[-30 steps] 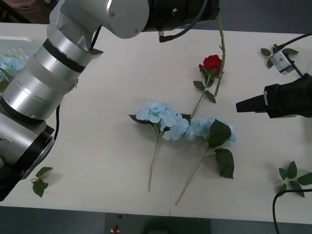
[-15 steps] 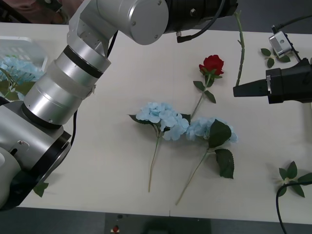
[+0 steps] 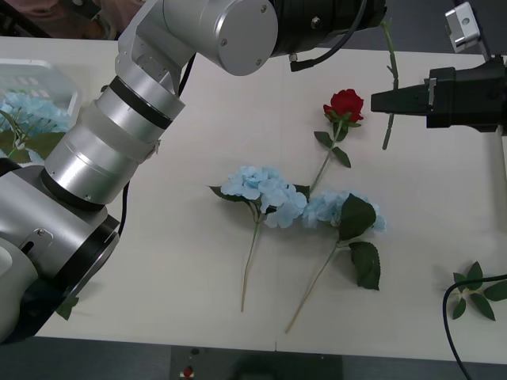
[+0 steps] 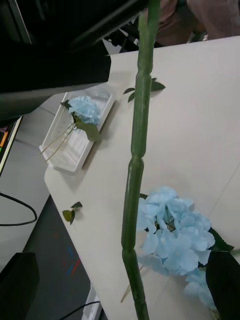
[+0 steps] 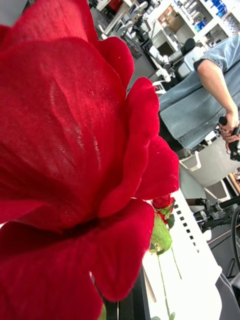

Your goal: Put the red flowers into the right box and the blue flowers into the left box

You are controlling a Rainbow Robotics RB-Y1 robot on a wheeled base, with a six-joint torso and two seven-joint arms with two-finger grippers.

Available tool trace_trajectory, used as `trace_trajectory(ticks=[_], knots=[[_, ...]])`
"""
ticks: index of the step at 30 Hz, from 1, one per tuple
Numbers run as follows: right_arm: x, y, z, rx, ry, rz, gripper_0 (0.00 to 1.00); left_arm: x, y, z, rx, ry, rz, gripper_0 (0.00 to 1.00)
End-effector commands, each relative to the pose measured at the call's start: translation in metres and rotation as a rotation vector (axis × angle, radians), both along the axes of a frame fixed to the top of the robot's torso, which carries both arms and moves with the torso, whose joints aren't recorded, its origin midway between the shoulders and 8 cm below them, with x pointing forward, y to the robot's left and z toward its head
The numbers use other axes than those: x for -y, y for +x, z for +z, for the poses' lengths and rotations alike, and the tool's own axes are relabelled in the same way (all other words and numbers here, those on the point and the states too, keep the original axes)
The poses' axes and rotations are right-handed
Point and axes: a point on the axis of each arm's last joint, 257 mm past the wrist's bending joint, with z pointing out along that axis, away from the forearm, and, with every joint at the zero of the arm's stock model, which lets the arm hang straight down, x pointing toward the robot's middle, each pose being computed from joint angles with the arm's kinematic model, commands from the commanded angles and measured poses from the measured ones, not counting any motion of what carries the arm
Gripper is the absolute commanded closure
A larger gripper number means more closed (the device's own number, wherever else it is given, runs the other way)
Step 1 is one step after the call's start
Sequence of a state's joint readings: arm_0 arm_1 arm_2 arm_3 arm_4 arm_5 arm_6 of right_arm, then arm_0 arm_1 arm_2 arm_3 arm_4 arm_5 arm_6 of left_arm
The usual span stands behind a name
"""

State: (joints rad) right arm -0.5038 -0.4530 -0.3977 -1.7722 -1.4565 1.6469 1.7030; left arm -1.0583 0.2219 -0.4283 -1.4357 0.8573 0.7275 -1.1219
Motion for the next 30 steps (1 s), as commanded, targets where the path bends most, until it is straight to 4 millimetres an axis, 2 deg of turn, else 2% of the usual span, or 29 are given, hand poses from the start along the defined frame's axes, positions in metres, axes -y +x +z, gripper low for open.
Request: trace_trajectory(ticks=[1,9,10,11,12,13,14,15,30], knots=[[-0.010,0.008,0.022,0.045,0.025,0.016,0.03,0.007,-0.008,0.029,0.038,-0.033,-0.016,1.00],[-0.013,0.029,0.043,0.076,0.078,-0.016,0.03,0.007,-0.008,0.029,0.038,-0.033,-0.016,1.00],[-0.013,0.030,0.044,0.080,0.081,-0.019,0.05,0.007,-0.008,0.029,0.038,-0.033,-0.016,1.00],[-0.013,0.031,0.045,0.083,0.084,-0.023,0.18,0.007,-0.008,0.029,0.038,-0.033,-0.016,1.00],[-0.013,0.031,0.046,0.085,0.085,-0.023,0.42,0.007,-0.008,0.029,0.038,-0.033,-0.016,1.00],[-0.013,0.031,0.046,0.082,0.087,-0.025,0.73,0.007,-0.008,0.029,0.038,-0.033,-0.016,1.00],[-0.013,0.031,0.046,0.082,0.087,-0.025,0.96,0.007,-0.008,0.029,0.038,-0.033,-0.016,1.00],[-0.013,0.031,0.046,0.082,0.087,-0.025,1.00,0.007,-0.008,0.029,0.038,-0.033,-0.016,1.00],[-0.014,0.031,0.045,0.078,0.088,-0.023,1.00,0.007,-0.008,0.029,0.038,-0.033,-0.016,1.00]])
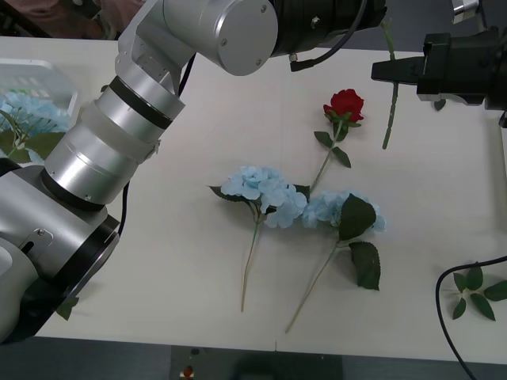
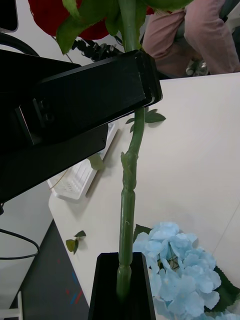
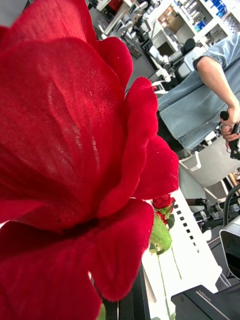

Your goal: Put the red flowers into the right box and the blue flowers into the left box

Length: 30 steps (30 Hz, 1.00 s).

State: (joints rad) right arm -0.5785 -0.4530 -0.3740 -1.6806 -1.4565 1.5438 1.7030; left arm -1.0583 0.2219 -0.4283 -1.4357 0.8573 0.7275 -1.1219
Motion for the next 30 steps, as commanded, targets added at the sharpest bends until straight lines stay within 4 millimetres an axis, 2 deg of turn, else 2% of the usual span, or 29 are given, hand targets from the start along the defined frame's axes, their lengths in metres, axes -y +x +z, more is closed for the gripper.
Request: trace_trajectory(ticks=[1,2,3,4,5,6,19,22,26,27,29,30], knots=[[-0.006,-0.002,0.018,0.049,0.004,0.016,1.00,0.007,-0.008,0.029,0.038,-0.033,-0.016,0.97],[-0.006,-0.002,0.017,0.048,0.004,0.016,1.00,0.007,-0.008,0.029,0.038,-0.033,-0.016,0.69],[-0.006,-0.002,0.017,0.049,0.004,0.016,1.00,0.007,-0.008,0.029,0.038,-0.033,-0.016,0.44],[-0.006,-0.002,0.018,0.050,0.004,0.017,1.00,0.007,-0.008,0.029,0.038,-0.033,-0.016,0.29],[-0.005,-0.002,0.016,0.045,0.005,0.015,1.00,0.007,-0.008,0.029,0.038,-0.033,-0.016,0.06],[-0.005,-0.002,0.016,0.044,0.006,0.013,1.00,0.007,-0.008,0.029,0.038,-0.033,-0.016,0.00],[0.005,-0.002,0.017,0.039,-0.001,-0.001,1.00,0.007,-0.008,0.029,0.038,-0.033,-0.016,0.00],[0.014,-0.004,0.015,0.029,-0.018,-0.010,1.00,0.007,-0.008,0.029,0.038,-0.033,-0.016,0.00],[0.037,-0.005,0.014,0.014,-0.064,-0.043,1.00,0.007,-0.008,0.029,0.038,-0.033,-0.016,0.00],[0.044,-0.005,0.013,0.007,-0.082,-0.054,1.00,-0.002,0.001,0.013,0.008,-0.035,0.006,0.00],[0.059,-0.005,0.011,-0.005,-0.121,-0.080,1.00,-0.010,0.005,0.008,-0.003,-0.032,0.017,0.00],[0.063,-0.005,0.010,-0.010,-0.134,-0.088,1.00,-0.015,0.007,0.014,0.006,-0.035,0.024,0.00]])
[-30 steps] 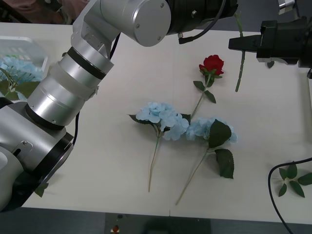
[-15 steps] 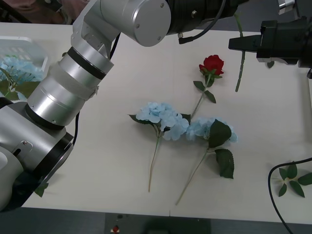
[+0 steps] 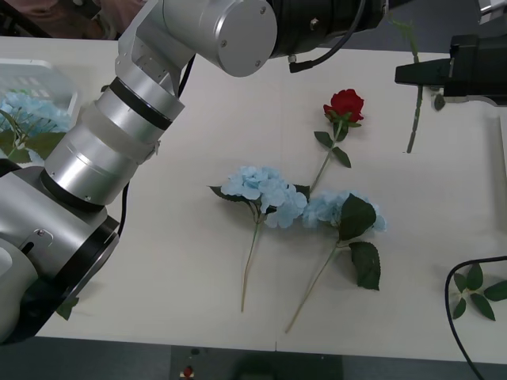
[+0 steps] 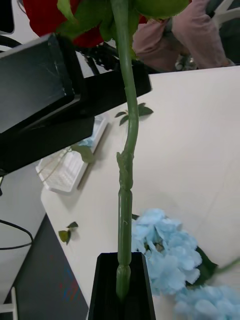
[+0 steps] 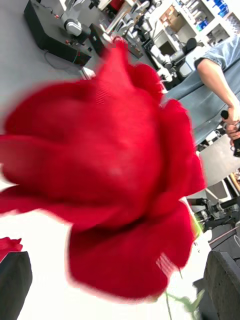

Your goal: Put the red flowers into the right box and the blue flowers into the left box

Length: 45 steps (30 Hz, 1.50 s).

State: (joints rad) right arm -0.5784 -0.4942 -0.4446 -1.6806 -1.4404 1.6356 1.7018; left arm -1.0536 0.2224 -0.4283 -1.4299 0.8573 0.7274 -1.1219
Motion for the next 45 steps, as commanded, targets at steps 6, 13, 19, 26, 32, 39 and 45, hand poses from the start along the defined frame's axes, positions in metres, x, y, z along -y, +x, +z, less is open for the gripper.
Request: trace_trajectory(ticks=[6,13,19,26,32,39,45], knots=[[0.081,0.002,-0.002,-0.063,-0.174,-0.165,1.00,-0.062,-0.016,0.001,-0.101,0.048,-0.030,0.00],[0.180,-0.002,-0.030,-0.179,-0.245,-0.384,1.00,-0.132,-0.082,-0.051,-0.290,0.105,-0.121,0.00],[0.274,-0.013,-0.053,-0.278,-0.372,-0.616,1.00,-0.176,-0.132,-0.103,-0.402,0.126,-0.142,0.00],[0.379,-0.038,-0.069,-0.384,-0.540,-0.861,1.00,-0.211,-0.163,-0.180,-0.512,0.179,-0.073,0.00],[0.438,-0.039,-0.077,-0.385,-0.658,-1.005,1.00,-0.226,-0.166,-0.228,-0.534,0.317,-0.015,0.00],[0.483,-0.034,-0.098,-0.365,-0.714,-1.121,1.00,-0.220,-0.151,-0.271,-0.511,0.439,0.040,0.00],[0.507,-0.038,-0.127,-0.388,-0.718,-1.167,1.00,-0.201,-0.138,-0.302,-0.469,0.547,0.058,0.00]])
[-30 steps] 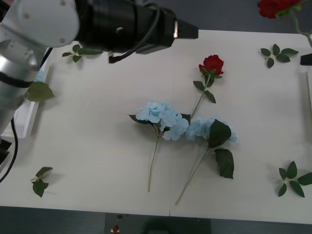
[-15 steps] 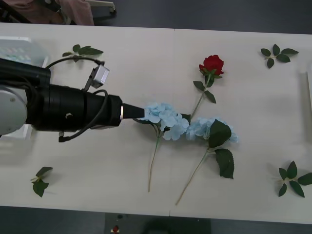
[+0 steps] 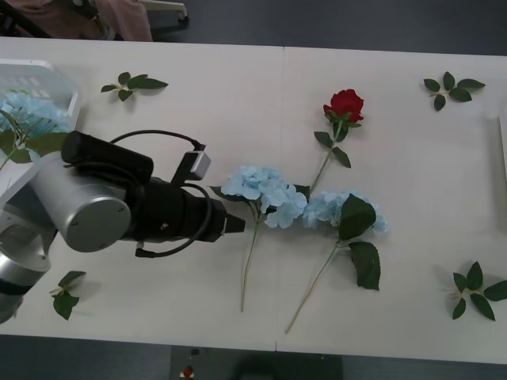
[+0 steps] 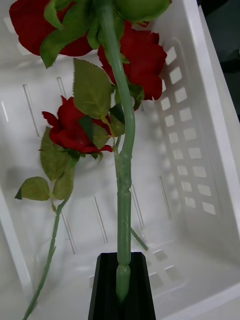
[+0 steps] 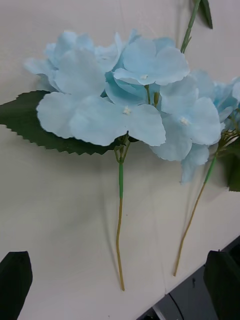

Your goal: Put the red flowers into the right box and the blue flowers into the left box

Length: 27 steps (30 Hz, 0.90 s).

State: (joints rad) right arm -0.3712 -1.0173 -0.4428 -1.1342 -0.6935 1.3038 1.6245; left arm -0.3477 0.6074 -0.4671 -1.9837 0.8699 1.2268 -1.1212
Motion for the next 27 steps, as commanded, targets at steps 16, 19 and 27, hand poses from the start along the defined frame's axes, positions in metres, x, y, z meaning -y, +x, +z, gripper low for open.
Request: trace_trajectory(ticks=[16,19,27], knots=[[-0.012,-0.001,0.011,-0.037,0.001,0.061,0.00,0.063,0.060,-0.036,0.052,0.144,-0.036,0.00],[-0.046,-0.004,0.022,-0.083,0.031,0.139,0.00,0.068,0.061,-0.045,0.052,0.145,-0.036,0.00],[-0.150,-0.005,0.036,-0.093,0.202,0.357,0.00,0.075,0.063,-0.054,0.075,0.158,-0.053,0.00]])
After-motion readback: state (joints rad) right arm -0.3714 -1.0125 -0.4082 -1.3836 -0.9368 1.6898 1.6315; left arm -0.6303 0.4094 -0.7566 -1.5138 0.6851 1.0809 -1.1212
